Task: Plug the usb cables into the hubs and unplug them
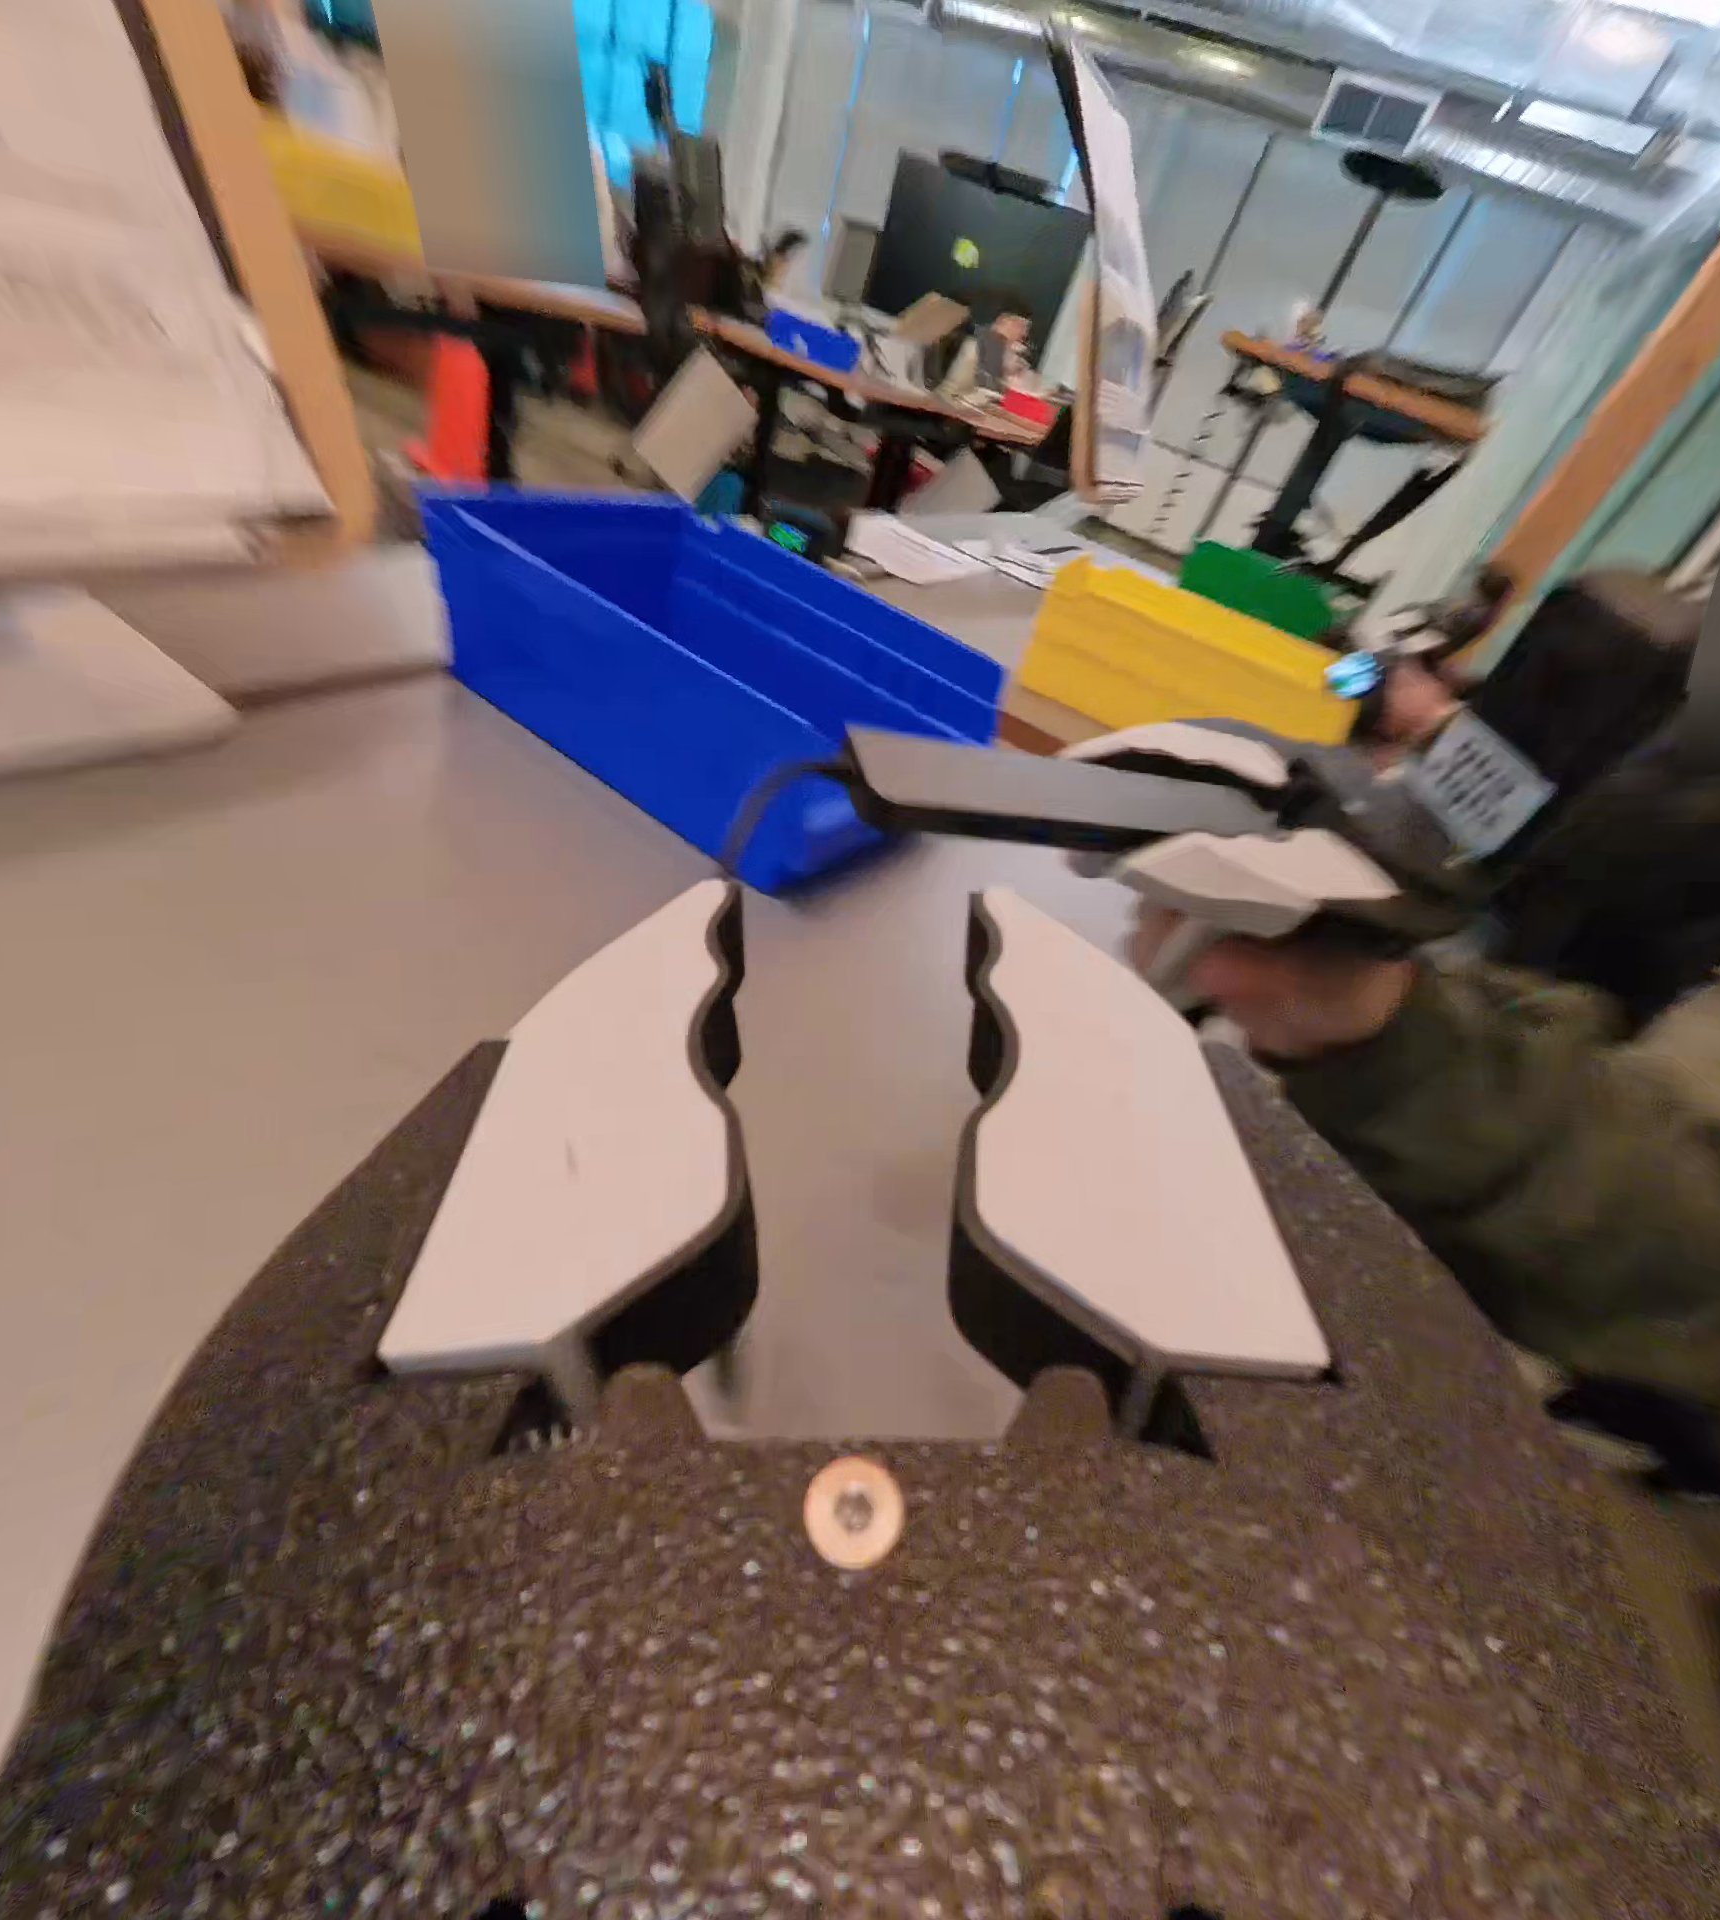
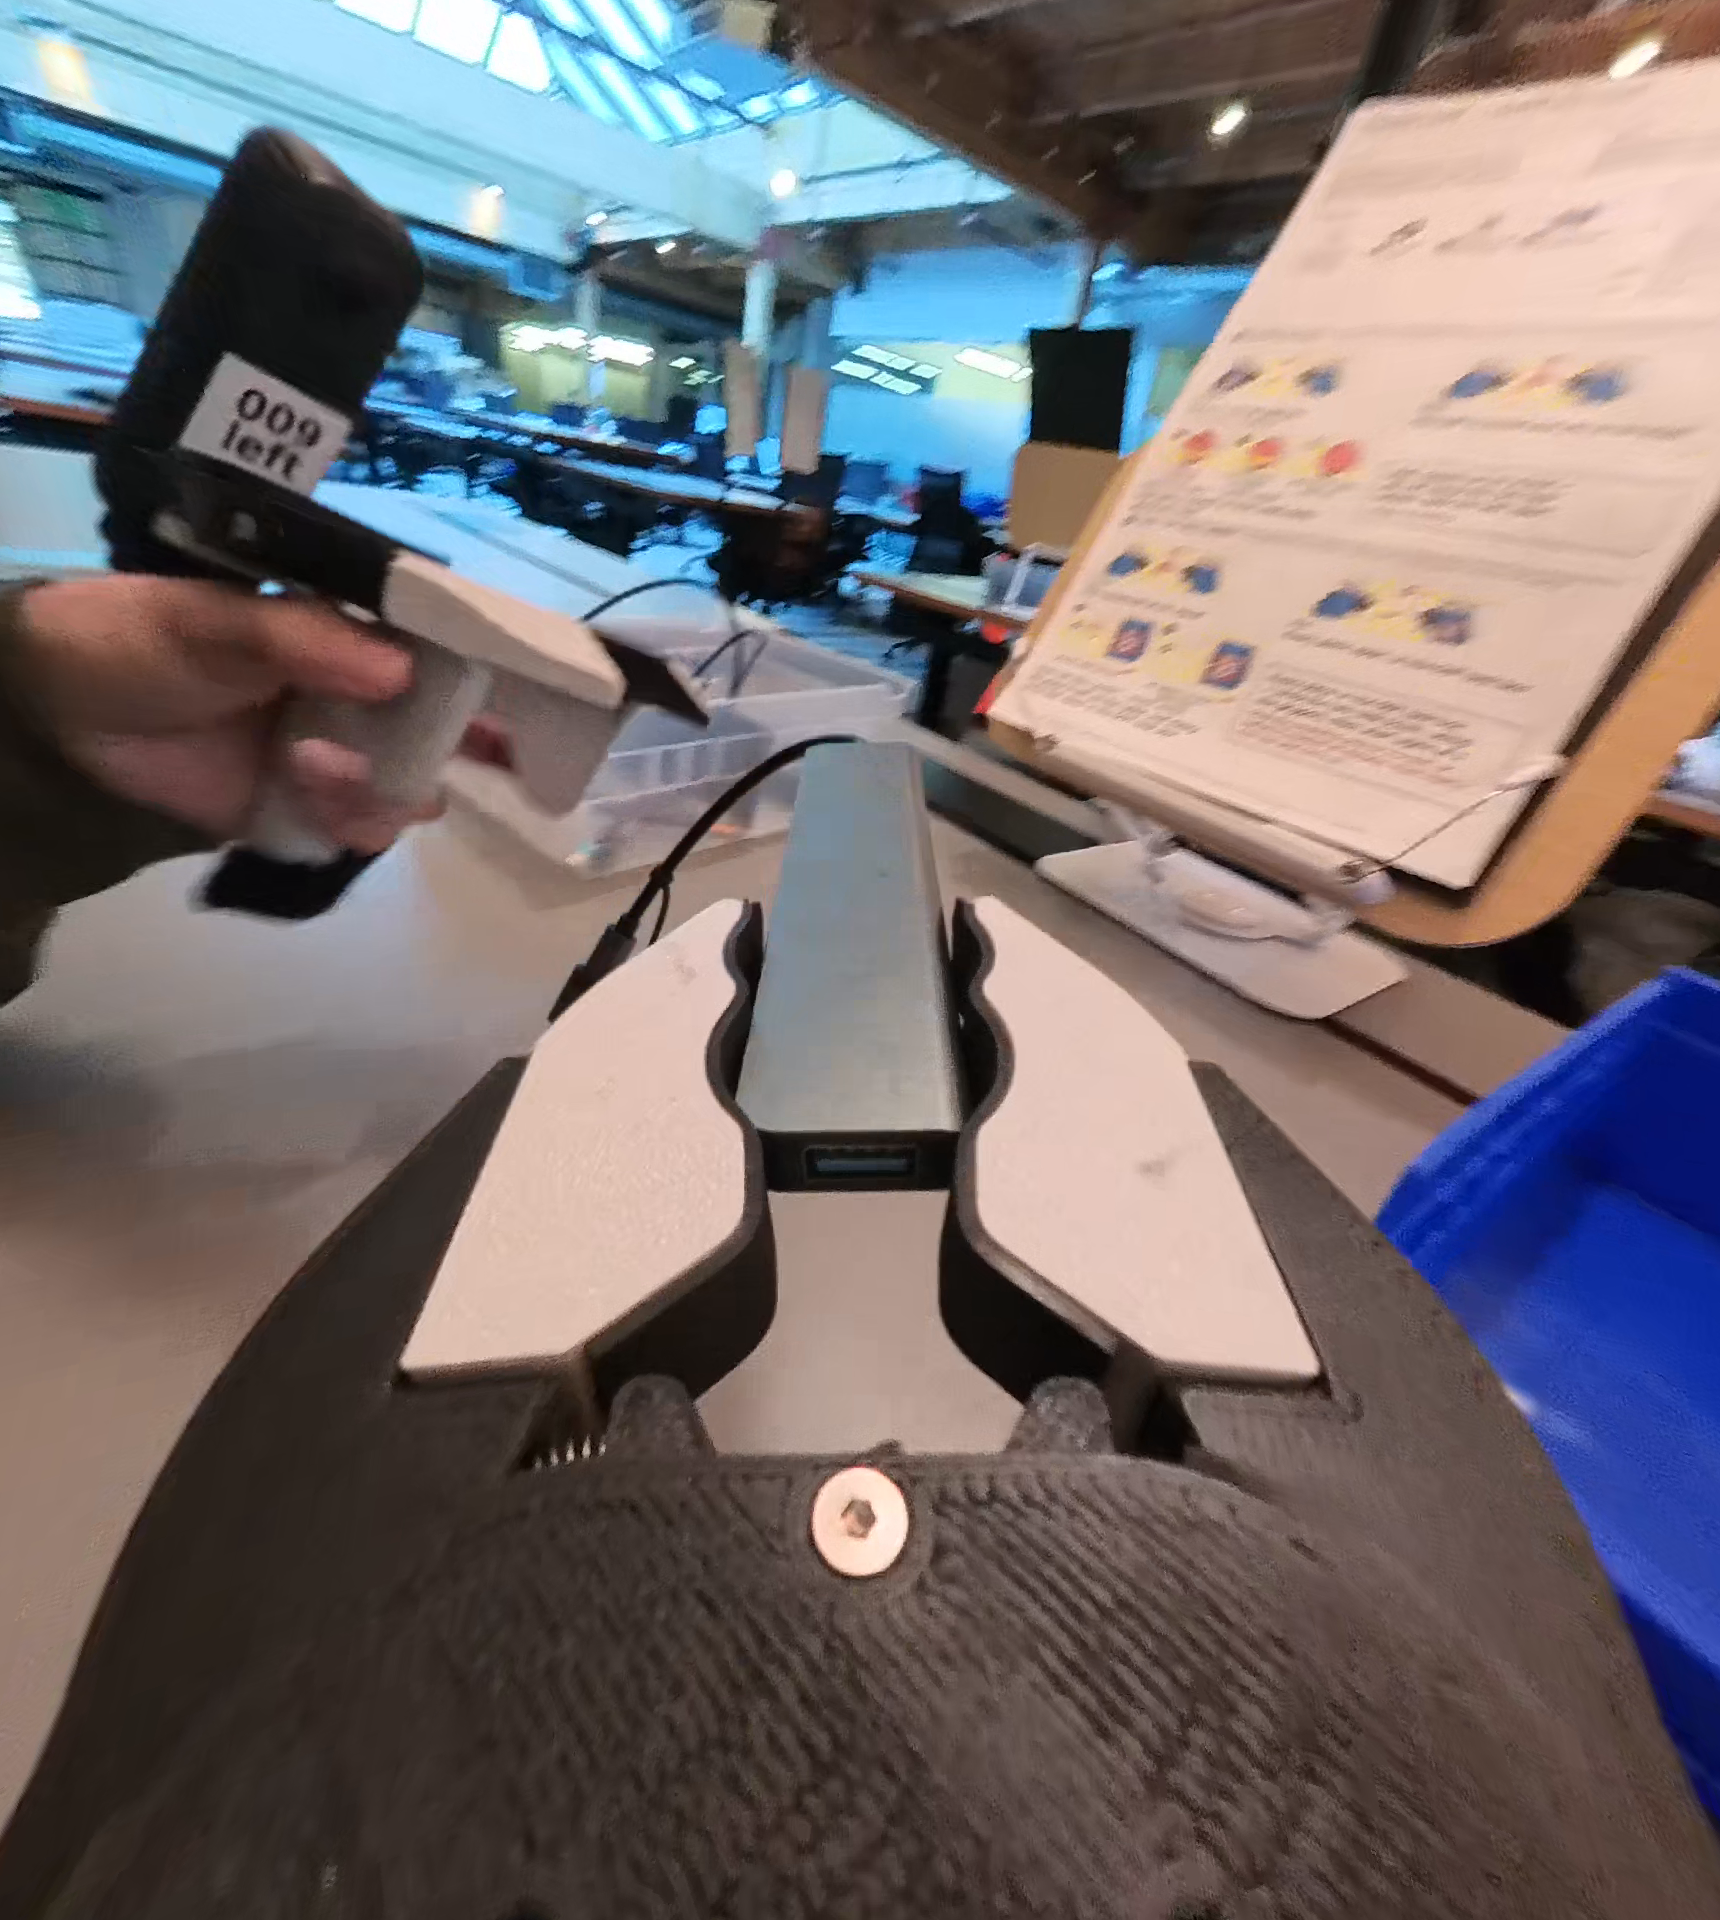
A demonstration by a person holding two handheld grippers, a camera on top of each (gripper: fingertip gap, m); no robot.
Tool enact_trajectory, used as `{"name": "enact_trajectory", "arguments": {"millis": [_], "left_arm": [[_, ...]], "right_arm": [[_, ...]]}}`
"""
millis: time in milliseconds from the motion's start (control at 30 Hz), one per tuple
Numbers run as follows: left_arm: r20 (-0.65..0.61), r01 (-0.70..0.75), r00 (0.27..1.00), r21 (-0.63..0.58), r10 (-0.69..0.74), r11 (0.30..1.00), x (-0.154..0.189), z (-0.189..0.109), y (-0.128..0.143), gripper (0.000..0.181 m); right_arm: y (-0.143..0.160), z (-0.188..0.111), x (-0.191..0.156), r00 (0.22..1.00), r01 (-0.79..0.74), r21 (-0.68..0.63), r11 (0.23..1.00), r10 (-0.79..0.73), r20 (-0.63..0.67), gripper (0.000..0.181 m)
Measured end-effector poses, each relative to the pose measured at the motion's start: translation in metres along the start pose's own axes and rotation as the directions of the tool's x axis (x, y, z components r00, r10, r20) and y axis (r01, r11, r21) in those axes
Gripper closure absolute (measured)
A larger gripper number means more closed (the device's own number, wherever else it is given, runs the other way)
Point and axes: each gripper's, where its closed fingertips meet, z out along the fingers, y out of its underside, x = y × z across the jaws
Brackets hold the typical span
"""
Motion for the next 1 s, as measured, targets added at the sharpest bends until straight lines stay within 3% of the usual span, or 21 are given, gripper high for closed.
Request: {"name": "enact_trajectory", "arguments": {"millis": [67,133,267,300,400,600,733,1000], "left_arm": [[-0.114,0.211,0.97,-0.056,-0.216,0.976,0.024,0.014,0.01,0.134],[-0.226,0.402,0.886,-0.057,-0.405,0.914,0.042,0.028,0.014,0.133],[-0.382,0.669,0.675,-0.044,-0.631,0.742,0.052,0.042,0.015,0.157],[-0.374,0.684,0.662,-0.053,-0.649,0.728,0.05,0.044,0.02,0.166],[-0.36,0.678,0.669,-0.062,-0.65,0.732,0.044,0.044,0.026,0.168],[-0.366,0.766,0.565,-0.101,-0.739,0.635,0.041,0.047,0.033,0.171],[-0.36,0.771,0.557,-0.11,-0.748,0.627,0.039,0.046,0.035,0.172],[-0.334,0.729,0.588,-0.174,-0.736,0.662,0.039,0.044,0.04,0.172]], "right_arm": [[-0.007,0.001,0.0,0.997,0.05,0.041,0.998,-0.047,-0.065,0.146],[-0.01,0.004,-0.005,0.991,0.086,0.064,0.994,-0.079,-0.109,0.146],[0.003,0.016,-0.026,0.992,0.084,0.062,0.995,-0.077,-0.102,0.146],[0.004,0.018,-0.029,0.991,0.078,0.074,0.994,-0.069,-0.115,0.146],[0.013,0.021,-0.031,0.988,0.043,0.081,0.996,-0.03,-0.149,0.147],[0.022,0.019,-0.03,0.964,0.112,0.094,0.989,-0.085,-0.252,0.146],[0.024,0.021,-0.029,0.95,0.121,0.109,0.987,-0.083,-0.302,0.145],[0.031,0.021,-0.038,0.953,0.138,0.076,0.988,-0.111,-0.282,0.146]]}}
